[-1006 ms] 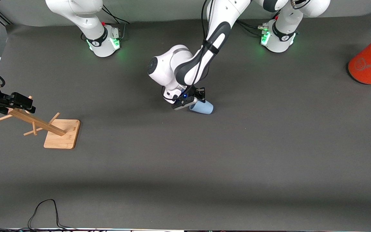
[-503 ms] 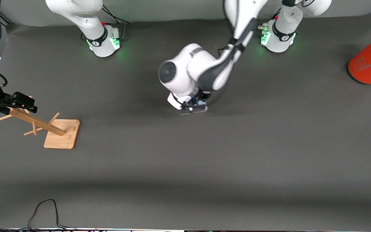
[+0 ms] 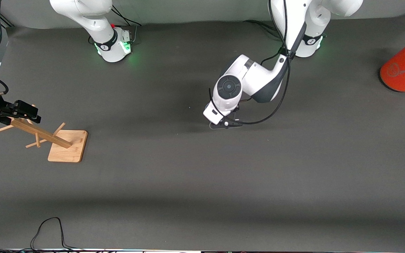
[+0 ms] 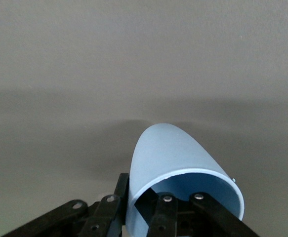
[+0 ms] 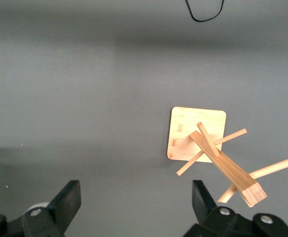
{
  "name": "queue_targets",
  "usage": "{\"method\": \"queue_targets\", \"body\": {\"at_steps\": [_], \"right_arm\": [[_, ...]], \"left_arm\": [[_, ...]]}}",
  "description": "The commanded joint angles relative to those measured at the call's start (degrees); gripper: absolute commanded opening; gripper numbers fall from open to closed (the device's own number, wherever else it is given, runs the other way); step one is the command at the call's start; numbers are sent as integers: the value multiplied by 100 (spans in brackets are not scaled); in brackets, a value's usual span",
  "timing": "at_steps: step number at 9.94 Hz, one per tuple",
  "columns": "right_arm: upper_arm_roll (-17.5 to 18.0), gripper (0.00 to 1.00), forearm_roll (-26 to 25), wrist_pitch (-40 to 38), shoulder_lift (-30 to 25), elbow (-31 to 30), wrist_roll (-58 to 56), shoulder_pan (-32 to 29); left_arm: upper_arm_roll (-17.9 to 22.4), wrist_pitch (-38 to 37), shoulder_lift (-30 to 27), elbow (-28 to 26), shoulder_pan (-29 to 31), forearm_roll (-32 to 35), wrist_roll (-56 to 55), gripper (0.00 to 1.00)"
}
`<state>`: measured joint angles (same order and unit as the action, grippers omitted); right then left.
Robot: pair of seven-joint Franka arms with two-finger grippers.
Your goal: Rotate and upright cup with both arms
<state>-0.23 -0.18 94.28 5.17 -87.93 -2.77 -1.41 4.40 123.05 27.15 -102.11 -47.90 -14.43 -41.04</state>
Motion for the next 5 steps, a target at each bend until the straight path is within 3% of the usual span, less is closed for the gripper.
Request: {"method": "queue_targets", "body": {"at_steps": [1,3,4,5], "right_arm": [[31,100,-26,12,-113,-119,-83,-44],[31,100,-26,3,-87,-76,-48,-44],[40,100,-26,-6,-87,-75,-39,-44],[40,100,-18,-6,-78,-75,-39,-35]], "left_arm": [[44,857,-297,-712,-290,-130,-273,0],[44,1037,-210,-731,-421,-332,-273,0],[44,1037,-201,-732,-439,-332,-290,22],[44,1011,-201,-714,-457,-332,-404,84]]}}
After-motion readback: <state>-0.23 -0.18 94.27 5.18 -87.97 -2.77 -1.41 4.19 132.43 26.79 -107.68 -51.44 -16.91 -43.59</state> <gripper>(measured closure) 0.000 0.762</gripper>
